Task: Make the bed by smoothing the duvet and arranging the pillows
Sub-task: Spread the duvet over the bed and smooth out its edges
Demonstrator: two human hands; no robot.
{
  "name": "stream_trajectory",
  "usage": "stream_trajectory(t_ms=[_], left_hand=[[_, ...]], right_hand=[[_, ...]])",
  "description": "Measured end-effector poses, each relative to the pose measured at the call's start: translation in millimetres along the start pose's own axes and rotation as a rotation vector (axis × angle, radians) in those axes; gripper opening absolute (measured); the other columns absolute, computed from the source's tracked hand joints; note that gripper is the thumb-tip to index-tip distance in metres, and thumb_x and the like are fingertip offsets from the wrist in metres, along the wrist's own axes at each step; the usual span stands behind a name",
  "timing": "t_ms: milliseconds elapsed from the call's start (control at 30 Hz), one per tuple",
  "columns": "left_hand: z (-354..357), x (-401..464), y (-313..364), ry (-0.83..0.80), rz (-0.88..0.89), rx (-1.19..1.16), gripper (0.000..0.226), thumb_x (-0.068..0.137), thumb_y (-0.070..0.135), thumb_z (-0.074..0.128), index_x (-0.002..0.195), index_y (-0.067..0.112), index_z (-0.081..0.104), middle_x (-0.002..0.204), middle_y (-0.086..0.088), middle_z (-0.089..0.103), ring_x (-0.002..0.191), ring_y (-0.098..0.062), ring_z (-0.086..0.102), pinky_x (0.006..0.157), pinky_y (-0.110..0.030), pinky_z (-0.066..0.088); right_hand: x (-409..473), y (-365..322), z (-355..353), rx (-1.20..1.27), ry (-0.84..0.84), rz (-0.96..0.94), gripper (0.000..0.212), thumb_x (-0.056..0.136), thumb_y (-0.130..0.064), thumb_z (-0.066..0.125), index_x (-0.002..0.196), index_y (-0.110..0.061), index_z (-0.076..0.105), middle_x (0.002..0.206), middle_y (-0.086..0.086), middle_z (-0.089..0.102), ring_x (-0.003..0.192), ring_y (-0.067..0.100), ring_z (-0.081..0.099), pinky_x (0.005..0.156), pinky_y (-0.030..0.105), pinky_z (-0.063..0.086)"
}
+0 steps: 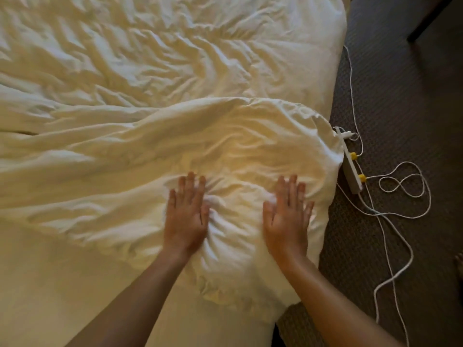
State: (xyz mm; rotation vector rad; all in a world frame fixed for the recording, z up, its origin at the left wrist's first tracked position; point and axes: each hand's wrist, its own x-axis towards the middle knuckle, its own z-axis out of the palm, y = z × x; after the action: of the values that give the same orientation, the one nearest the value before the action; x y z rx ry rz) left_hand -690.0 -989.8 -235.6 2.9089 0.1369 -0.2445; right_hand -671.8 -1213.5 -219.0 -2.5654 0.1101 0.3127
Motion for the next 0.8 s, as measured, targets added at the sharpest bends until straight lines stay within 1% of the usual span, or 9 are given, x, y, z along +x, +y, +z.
stream_trajectory(t_ms=[133, 200, 267, 333, 467, 533, 600, 700, 800], left_hand=[[7, -49, -1, -0.098, 0.227, 0.005, 0.061, 0.101, 0.039, 0.024, 0.158, 0.026, 0.010, 0.166, -0.001, 0.001, 0.153, -0.019, -0.002, 0.123, -0.041, 0.006], [14, -66, -30, -0.114, 0.194, 0.068, 0.061, 0.101, 0.041, 0.025, 0.158, 0.026, 0.012, 0.166, -0.001, 0.006, 0.153, -0.021, 0.004, 0.122, -0.045, 0.011], [14, -78, -65, -0.114, 0.089, 0.113, 0.062, 0.100, 0.043, 0.025, 0.158, 0.025, 0.017, 0.165, -0.002, 0.012, 0.152, -0.025, 0.011, 0.120, -0.049, 0.014], [6, -91, -96, -0.154, -0.006, 0.136, 0.063, 0.097, 0.043, 0.025, 0.157, 0.025, 0.021, 0.165, -0.002, 0.012, 0.152, -0.026, 0.012, 0.120, -0.051, 0.013], [-32, -107, -125, -0.189, -0.055, 0.046, 0.069, 0.093, 0.047, 0.010, 0.157, 0.025, 0.020, 0.166, -0.003, 0.006, 0.153, -0.023, 0.004, 0.122, -0.046, 0.004], [-56, -114, -135, -0.169, -0.007, 0.007, 0.071, 0.090, 0.049, 0.003, 0.157, 0.028, 0.013, 0.166, 0.000, -0.003, 0.153, -0.019, -0.005, 0.121, -0.041, -0.003], [-82, -116, -146, -0.141, 0.025, -0.043, 0.073, 0.088, 0.050, 0.002, 0.157, 0.029, 0.015, 0.166, 0.001, -0.005, 0.153, -0.017, -0.006, 0.122, -0.039, -0.003], [-119, -106, -159, -0.096, 0.033, -0.104, 0.076, 0.087, 0.051, 0.005, 0.152, 0.025, 0.032, 0.165, -0.004, 0.010, 0.153, -0.021, 0.007, 0.122, -0.041, 0.006], [-144, -86, -167, -0.070, 0.043, -0.137, 0.072, 0.089, 0.050, 0.011, 0.147, 0.021, 0.042, 0.161, -0.009, 0.026, 0.149, -0.025, 0.022, 0.122, -0.042, 0.016]], right_hand=[[-76, -14, 36, -0.090, -0.143, -0.295, 0.065, 0.100, -0.043, 0.029, 0.159, -0.030, 0.007, 0.167, -0.005, -0.006, 0.153, 0.016, -0.010, 0.123, 0.045, -0.002], [-95, 5, 46, -0.163, -0.177, -0.341, 0.064, 0.100, -0.046, 0.030, 0.159, -0.030, 0.011, 0.167, -0.005, -0.001, 0.154, 0.017, -0.005, 0.122, 0.048, 0.005], [-102, 19, 46, -0.223, -0.176, -0.302, 0.063, 0.100, -0.049, 0.026, 0.159, -0.032, 0.010, 0.167, -0.006, -0.002, 0.154, 0.017, -0.006, 0.122, 0.050, 0.006], [-108, 17, 43, -0.286, -0.139, -0.136, 0.064, 0.099, -0.052, 0.021, 0.159, -0.035, 0.007, 0.167, -0.006, -0.005, 0.153, 0.017, -0.009, 0.123, 0.051, 0.004], [-123, -47, 41, -0.160, 0.016, 0.219, 0.061, 0.102, -0.045, 0.023, 0.158, -0.025, 0.011, 0.167, 0.003, 0.004, 0.153, 0.021, -0.004, 0.122, 0.053, 0.001], [-132, -92, 39, -0.051, 0.030, 0.197, 0.061, 0.103, -0.044, 0.029, 0.158, -0.025, 0.013, 0.167, 0.002, 0.005, 0.153, 0.016, -0.006, 0.122, 0.048, -0.005], [-139, -134, 37, 0.033, 0.033, 0.103, 0.059, 0.103, -0.042, 0.035, 0.157, -0.027, 0.019, 0.167, -0.001, 0.009, 0.153, 0.012, -0.005, 0.122, 0.044, -0.006], [-140, -182, 33, 0.140, 0.056, 0.008, 0.056, 0.103, -0.040, 0.039, 0.156, -0.028, 0.024, 0.166, -0.003, 0.015, 0.153, 0.009, -0.001, 0.124, 0.042, -0.003], [-129, -210, 29, 0.214, 0.086, 0.008, 0.056, 0.102, -0.038, 0.041, 0.155, -0.025, 0.027, 0.163, -0.002, 0.026, 0.152, 0.009, 0.006, 0.124, 0.041, -0.001]])
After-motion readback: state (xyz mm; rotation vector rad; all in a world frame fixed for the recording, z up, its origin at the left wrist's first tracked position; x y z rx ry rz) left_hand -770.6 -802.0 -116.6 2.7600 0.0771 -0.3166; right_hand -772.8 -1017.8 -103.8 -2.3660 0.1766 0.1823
